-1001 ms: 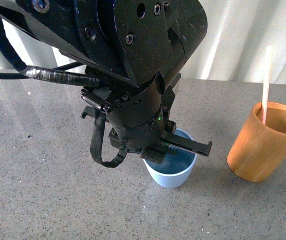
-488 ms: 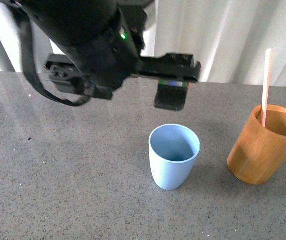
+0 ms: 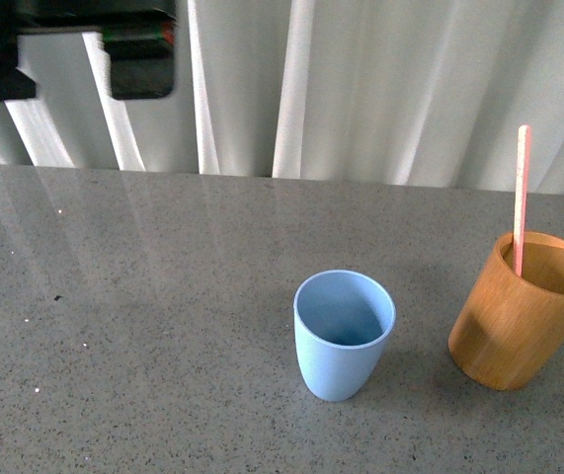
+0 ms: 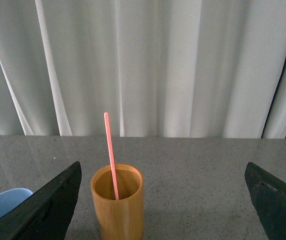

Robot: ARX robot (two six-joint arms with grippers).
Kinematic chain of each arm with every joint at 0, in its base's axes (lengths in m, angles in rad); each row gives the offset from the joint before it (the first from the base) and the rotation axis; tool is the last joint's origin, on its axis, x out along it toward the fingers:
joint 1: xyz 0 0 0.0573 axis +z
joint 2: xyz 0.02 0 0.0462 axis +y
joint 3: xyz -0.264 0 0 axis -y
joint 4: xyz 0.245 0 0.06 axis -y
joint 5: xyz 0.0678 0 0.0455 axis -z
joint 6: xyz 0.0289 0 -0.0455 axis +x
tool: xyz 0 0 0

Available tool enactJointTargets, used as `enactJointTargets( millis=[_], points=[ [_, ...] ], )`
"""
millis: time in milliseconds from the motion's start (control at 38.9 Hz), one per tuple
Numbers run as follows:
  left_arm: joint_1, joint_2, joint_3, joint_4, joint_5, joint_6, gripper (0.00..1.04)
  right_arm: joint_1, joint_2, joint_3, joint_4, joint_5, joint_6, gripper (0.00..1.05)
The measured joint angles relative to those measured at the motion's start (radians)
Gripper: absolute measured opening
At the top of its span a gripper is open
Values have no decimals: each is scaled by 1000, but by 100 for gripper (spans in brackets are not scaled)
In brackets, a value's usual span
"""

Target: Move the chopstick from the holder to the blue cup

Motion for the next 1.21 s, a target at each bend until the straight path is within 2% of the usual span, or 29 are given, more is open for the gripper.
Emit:
enactJointTargets(
  millis=[257, 334, 411, 514, 565, 796, 1104, 1155, 1207],
  points=[
    [17, -48, -64, 45, -20, 4, 98, 0, 0, 0, 0, 1, 0, 95],
    [31, -58, -216, 426, -29, 99, 82, 0, 0, 0, 0, 0, 0, 95],
    [60, -98, -349, 670, -4, 139, 68, 0, 0, 0, 0, 0, 0, 95],
    [97, -167, -444, 769, 16, 161, 52, 0, 0, 0, 0, 0, 0, 95],
    [120, -217, -496, 784, 35, 166, 39, 0, 0, 0, 0, 0, 0, 95],
    [166, -323, -623, 786, 95, 177, 5, 0, 0, 0, 0, 0, 0, 95],
    [229, -522, -750, 718, 152, 180, 4, 0, 0, 0, 0, 0, 0, 95],
    [268, -554, -764, 700, 212, 180, 4, 0, 0, 0, 0, 0, 0, 95],
    [289, -578, -774, 686, 223, 180, 4, 0, 0, 0, 0, 0, 0, 95]
  ],
)
